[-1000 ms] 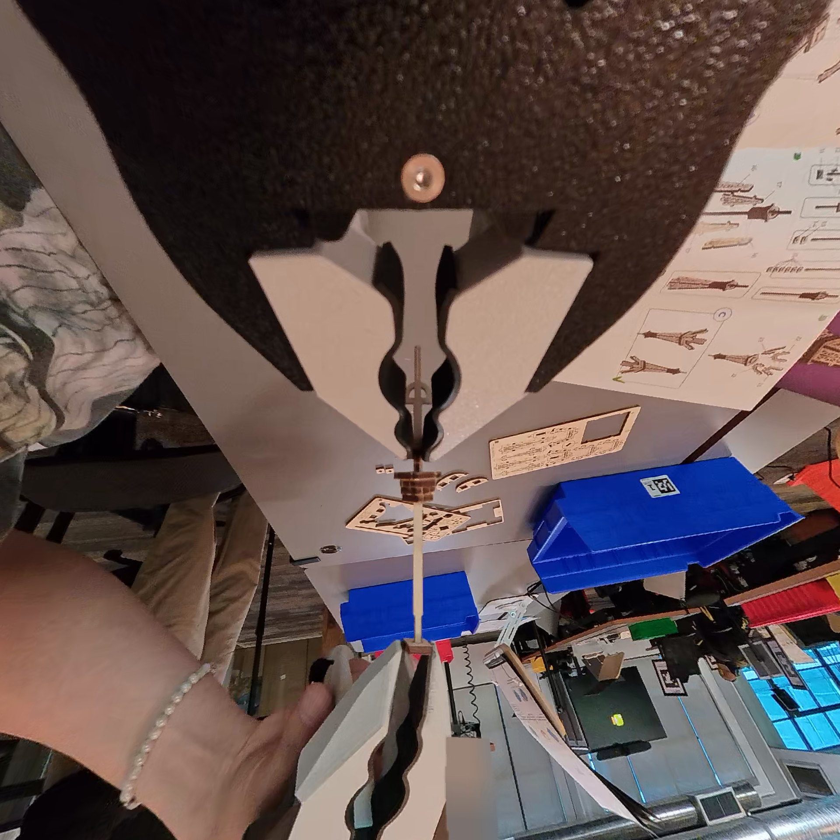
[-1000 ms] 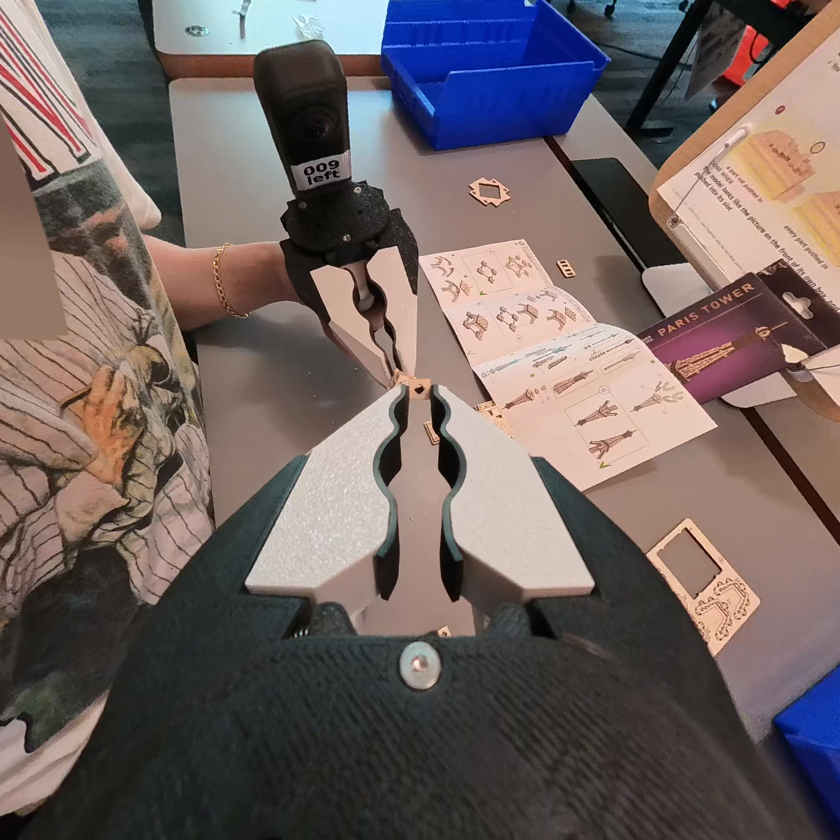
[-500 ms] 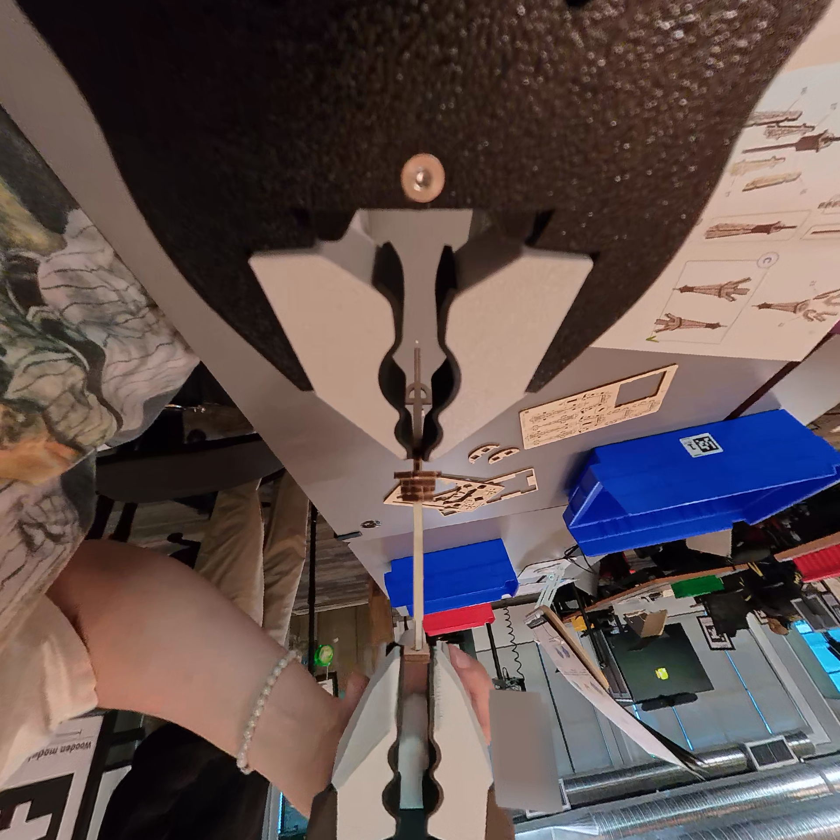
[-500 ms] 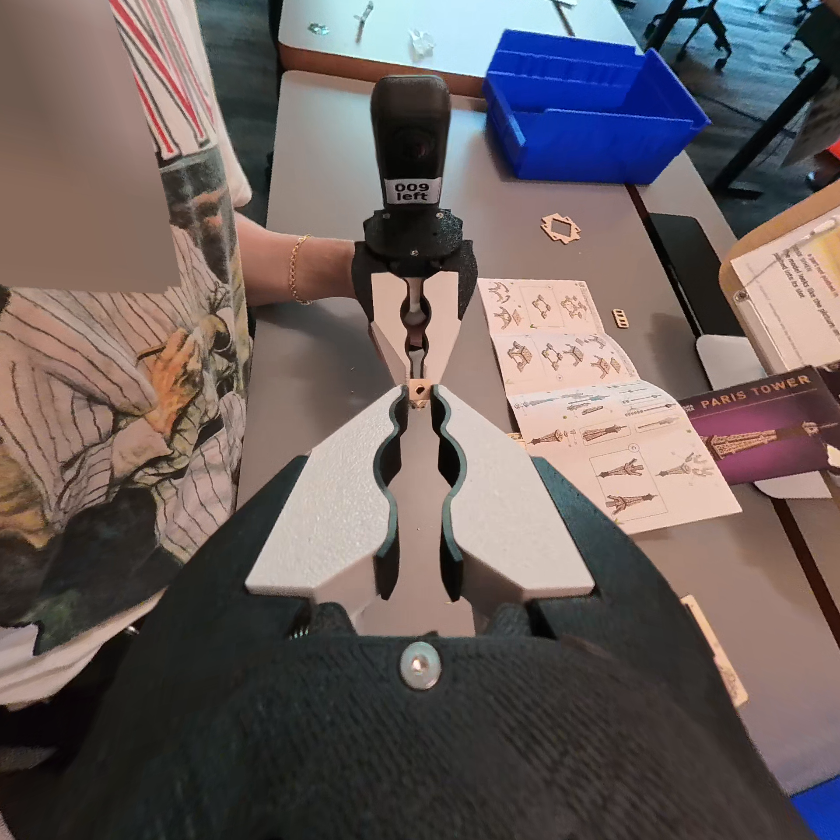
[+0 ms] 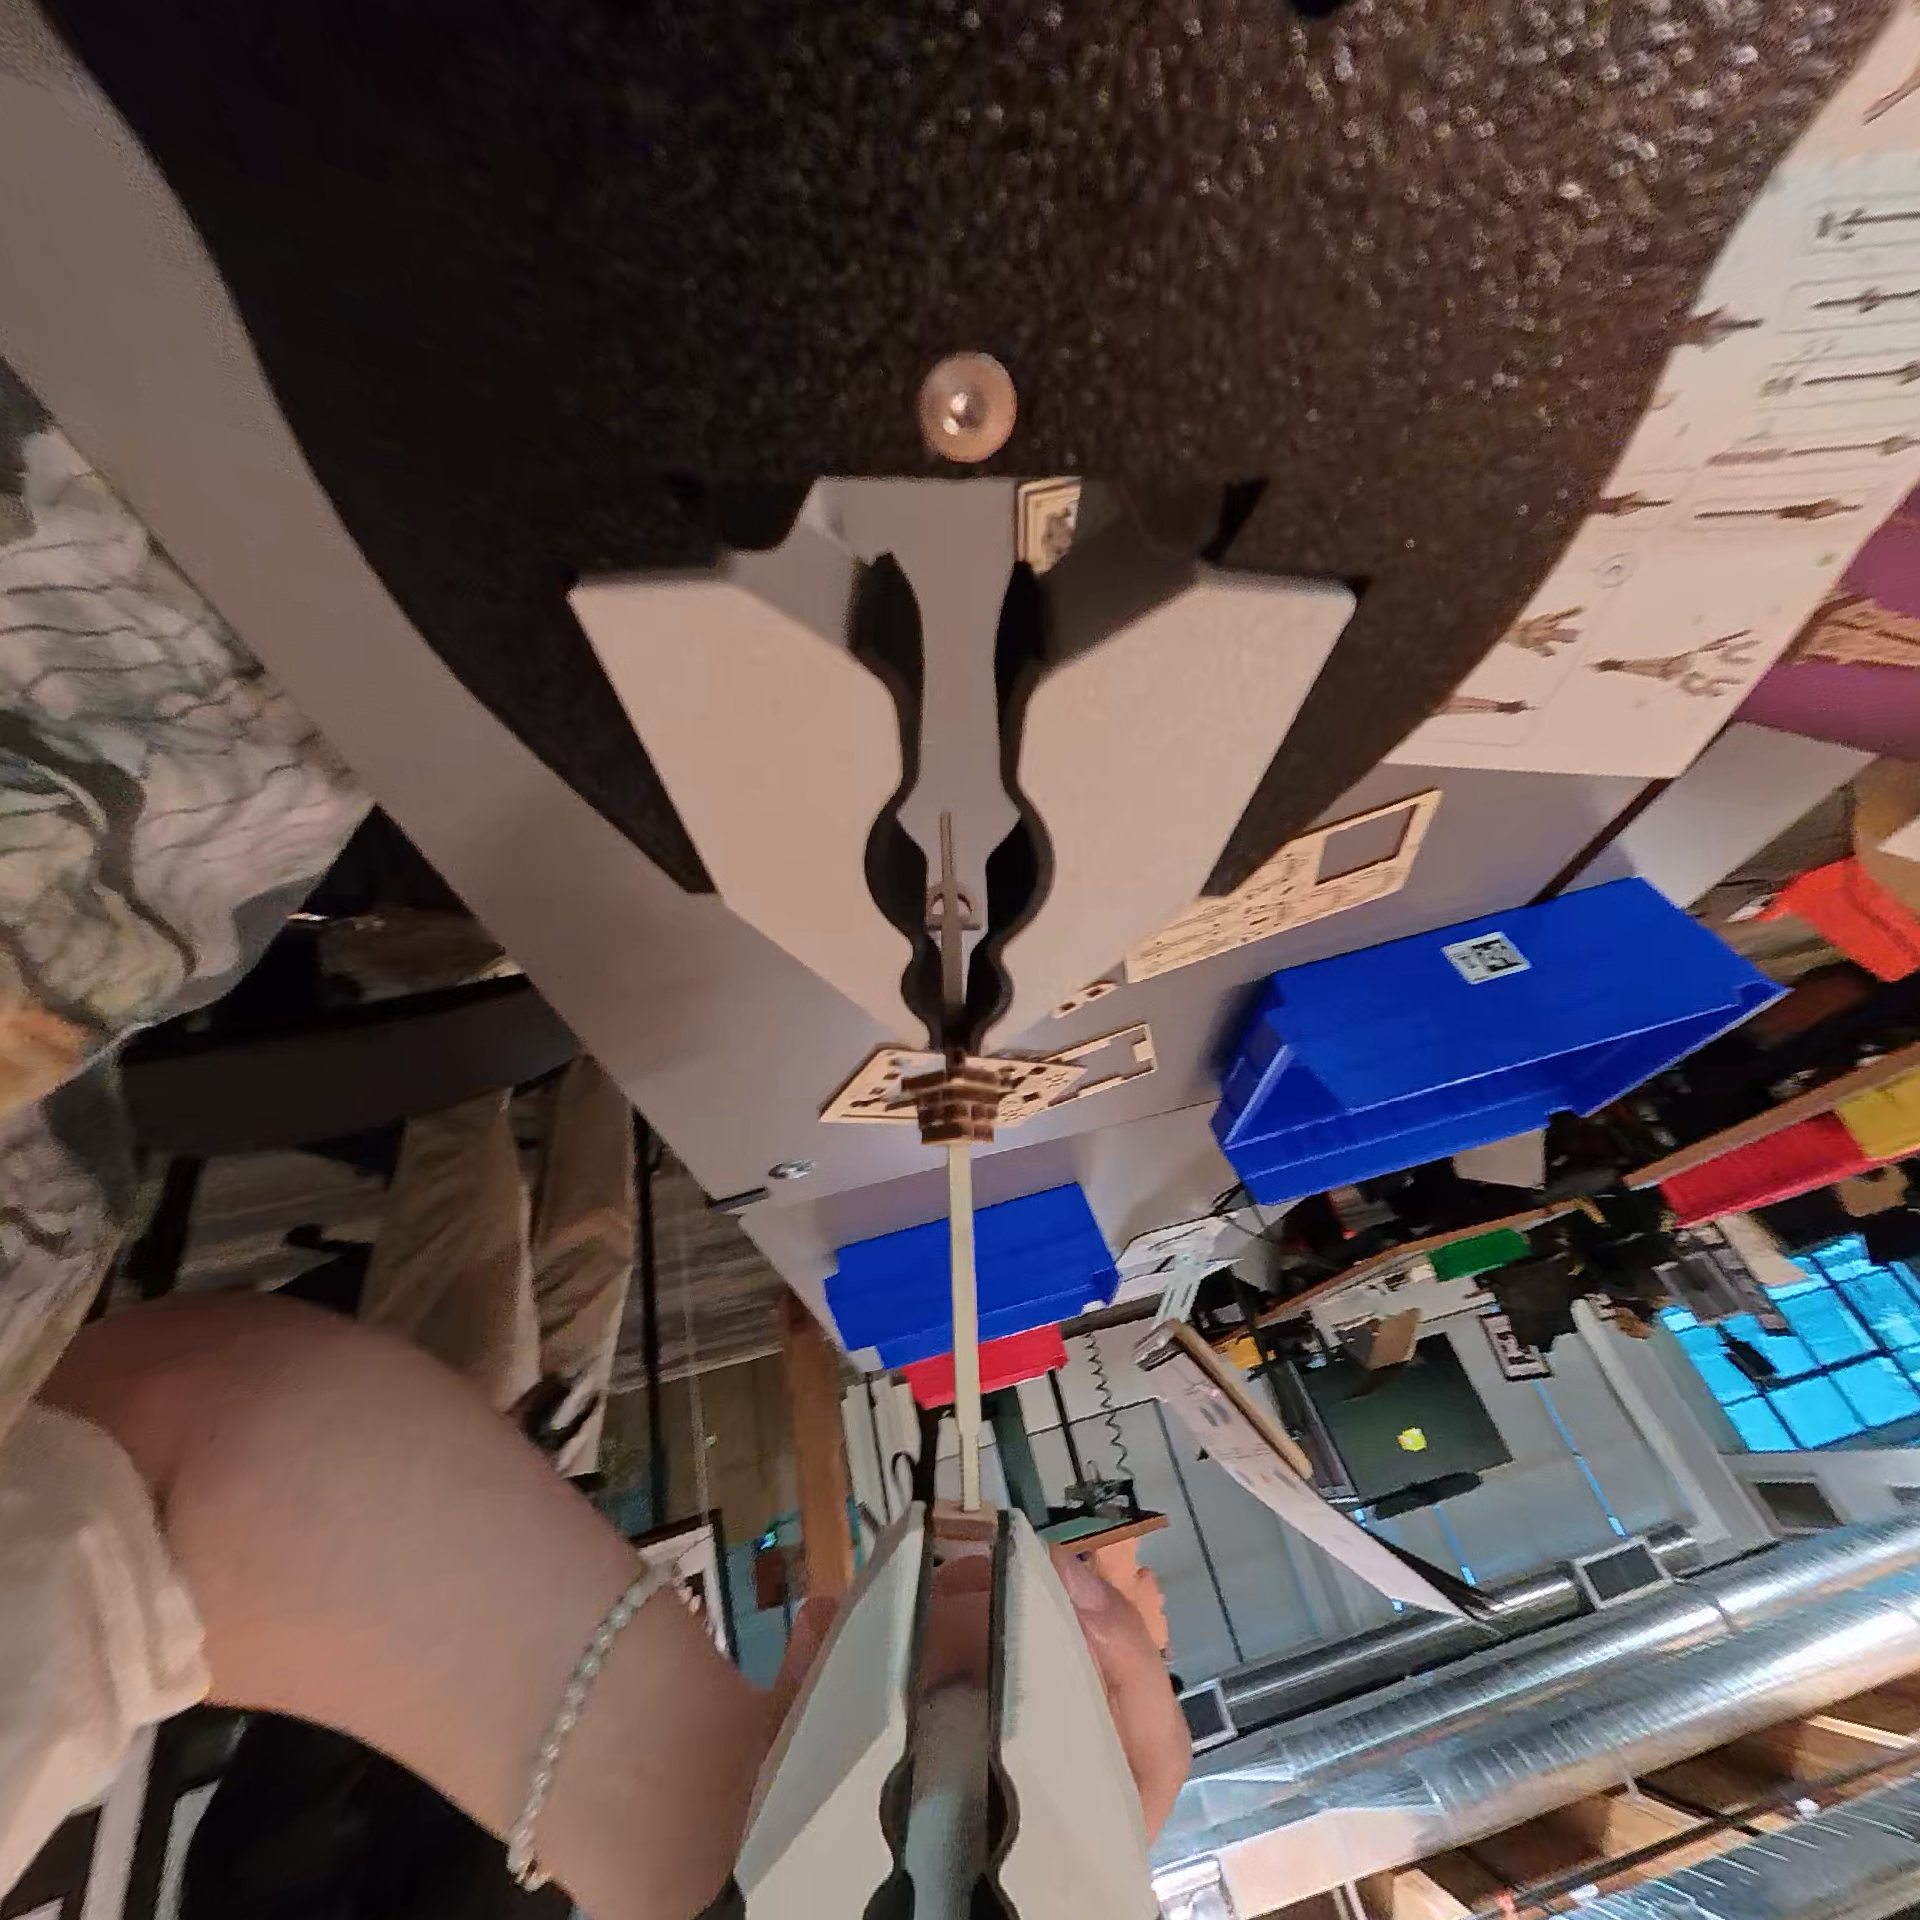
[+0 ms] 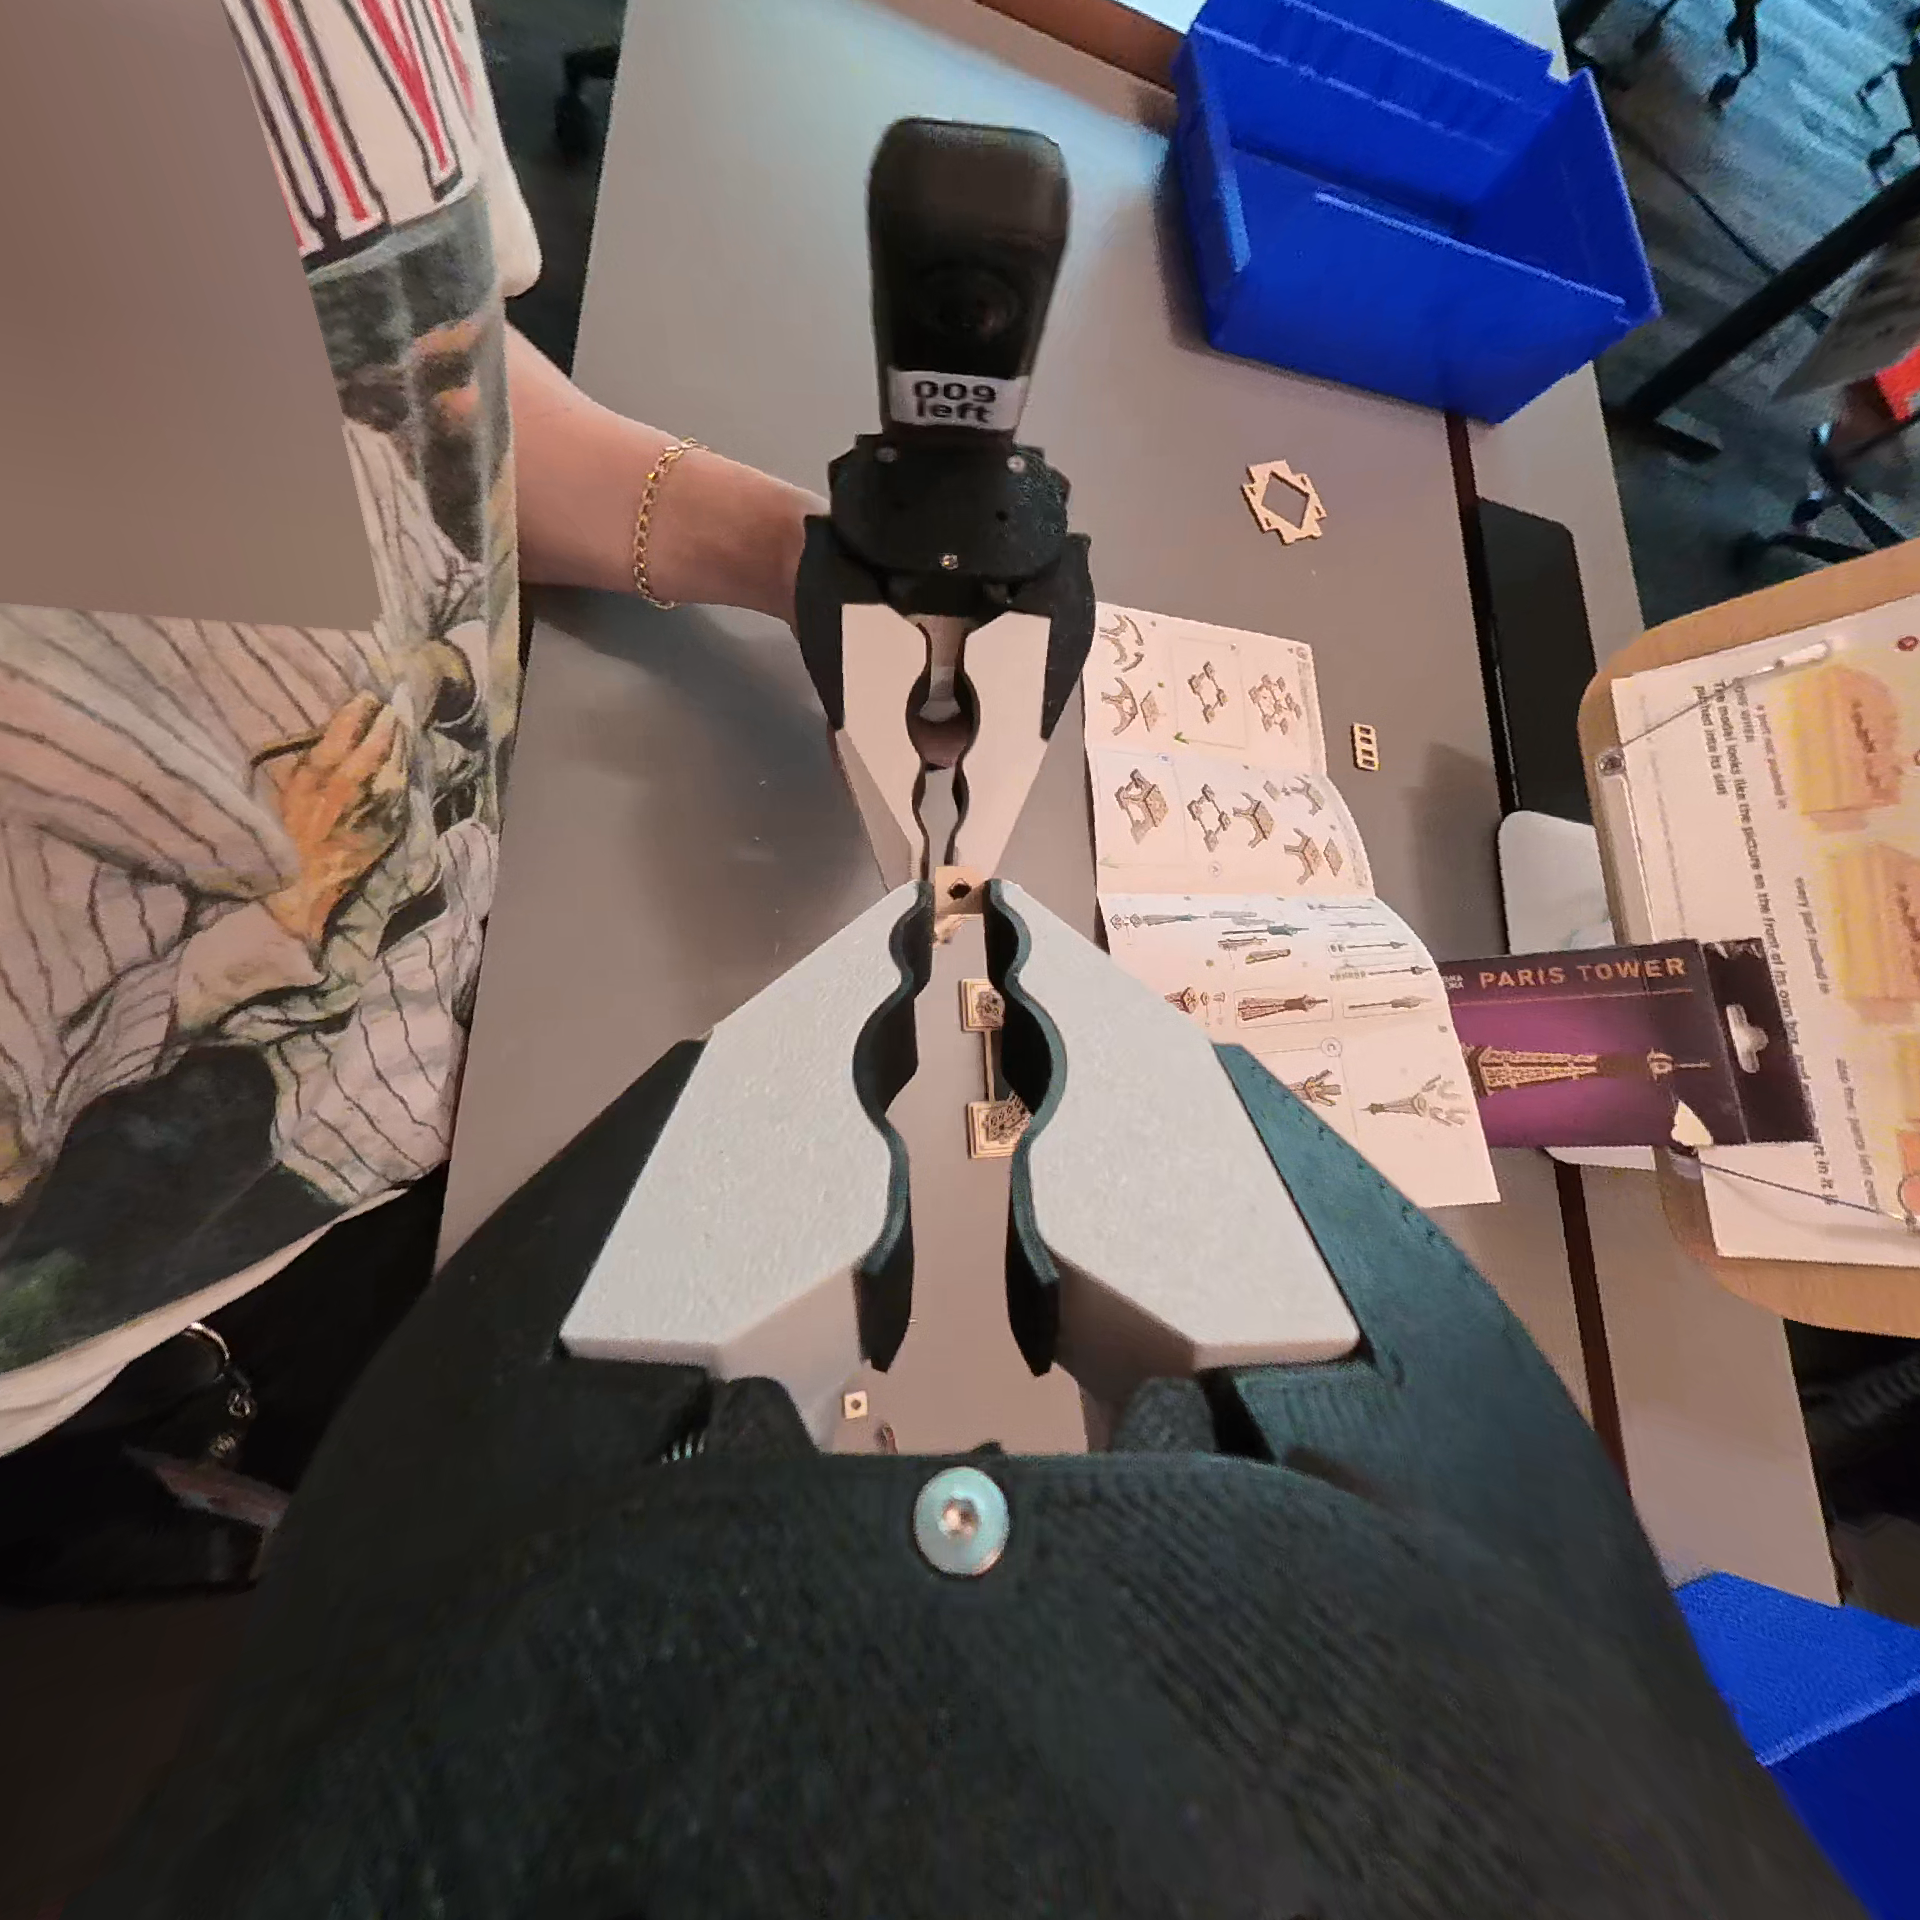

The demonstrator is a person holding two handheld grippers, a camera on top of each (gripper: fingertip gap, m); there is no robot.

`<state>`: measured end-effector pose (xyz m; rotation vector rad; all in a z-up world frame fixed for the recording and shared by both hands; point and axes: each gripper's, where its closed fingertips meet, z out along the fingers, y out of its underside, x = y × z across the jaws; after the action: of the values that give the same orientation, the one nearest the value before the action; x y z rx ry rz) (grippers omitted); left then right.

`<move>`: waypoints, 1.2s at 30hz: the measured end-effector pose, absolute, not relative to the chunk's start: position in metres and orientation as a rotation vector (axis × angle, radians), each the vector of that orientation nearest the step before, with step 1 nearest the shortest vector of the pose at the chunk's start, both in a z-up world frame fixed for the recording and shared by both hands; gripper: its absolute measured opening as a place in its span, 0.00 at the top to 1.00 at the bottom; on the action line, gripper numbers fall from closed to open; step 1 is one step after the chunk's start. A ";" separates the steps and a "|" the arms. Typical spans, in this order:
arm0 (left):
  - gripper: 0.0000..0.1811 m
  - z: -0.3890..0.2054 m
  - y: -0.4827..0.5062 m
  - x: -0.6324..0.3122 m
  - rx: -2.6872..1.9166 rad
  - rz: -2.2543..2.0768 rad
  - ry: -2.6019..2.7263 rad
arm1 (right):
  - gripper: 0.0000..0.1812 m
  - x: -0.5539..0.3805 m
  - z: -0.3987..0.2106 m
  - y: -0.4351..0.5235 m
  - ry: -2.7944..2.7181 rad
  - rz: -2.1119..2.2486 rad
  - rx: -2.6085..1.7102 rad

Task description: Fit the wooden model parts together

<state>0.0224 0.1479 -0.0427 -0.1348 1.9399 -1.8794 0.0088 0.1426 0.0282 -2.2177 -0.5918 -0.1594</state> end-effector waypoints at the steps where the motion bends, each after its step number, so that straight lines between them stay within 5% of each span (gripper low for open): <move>1: 1.00 -0.043 0.149 0.024 -0.132 -1.844 1.934 | 0.96 0.009 0.028 0.142 -0.580 -0.166 -2.215; 23: 1.00 -0.046 0.153 0.037 -0.105 -1.582 1.878 | 0.96 0.019 0.019 0.135 -0.471 -0.283 -2.310; 36: 1.00 -0.051 0.144 0.024 -0.121 -1.826 1.978 | 0.96 0.010 0.017 0.135 -0.669 -0.282 -2.326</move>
<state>0.0240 0.1438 -0.0509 -0.1209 1.9775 -1.8258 0.0099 0.1351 0.0166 -2.3258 -0.6688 -0.2816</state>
